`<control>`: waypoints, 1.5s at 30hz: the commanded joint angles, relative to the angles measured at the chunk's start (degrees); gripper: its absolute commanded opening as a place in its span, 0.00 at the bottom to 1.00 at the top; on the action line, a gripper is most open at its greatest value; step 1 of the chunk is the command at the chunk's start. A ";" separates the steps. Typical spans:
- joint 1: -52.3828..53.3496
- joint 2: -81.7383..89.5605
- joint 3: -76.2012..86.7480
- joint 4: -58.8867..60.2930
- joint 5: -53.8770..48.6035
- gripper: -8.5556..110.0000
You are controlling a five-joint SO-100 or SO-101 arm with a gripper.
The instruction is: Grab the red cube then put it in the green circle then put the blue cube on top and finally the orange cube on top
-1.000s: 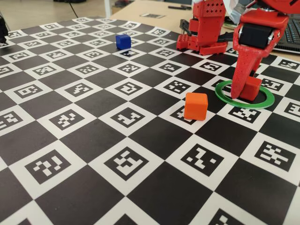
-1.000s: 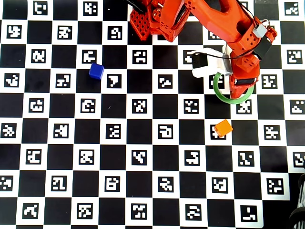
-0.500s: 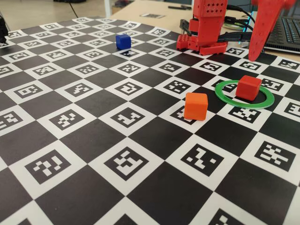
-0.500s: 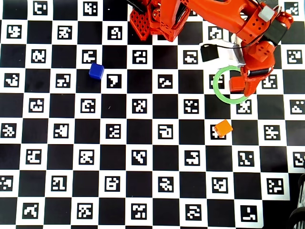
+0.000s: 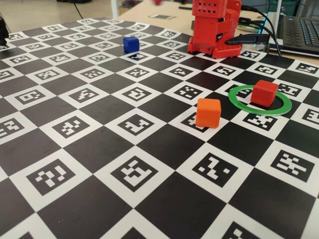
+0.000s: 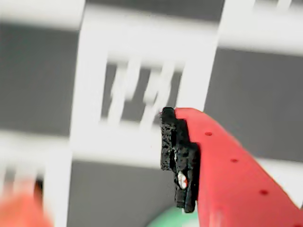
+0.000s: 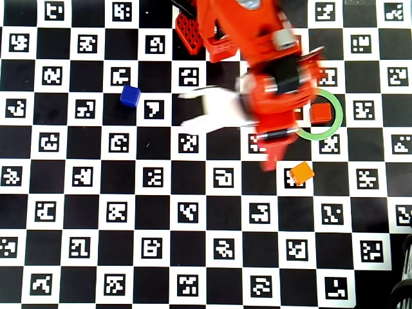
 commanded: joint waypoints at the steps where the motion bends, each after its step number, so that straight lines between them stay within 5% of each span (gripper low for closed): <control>1: 16.44 4.22 1.41 -0.70 -11.95 0.40; 7: 38.06 3.78 6.33 -8.00 -30.94 0.40; 15: 50.45 4.92 13.89 -13.62 -41.22 0.40; 45: 54.84 5.54 44.30 -39.81 -48.16 0.45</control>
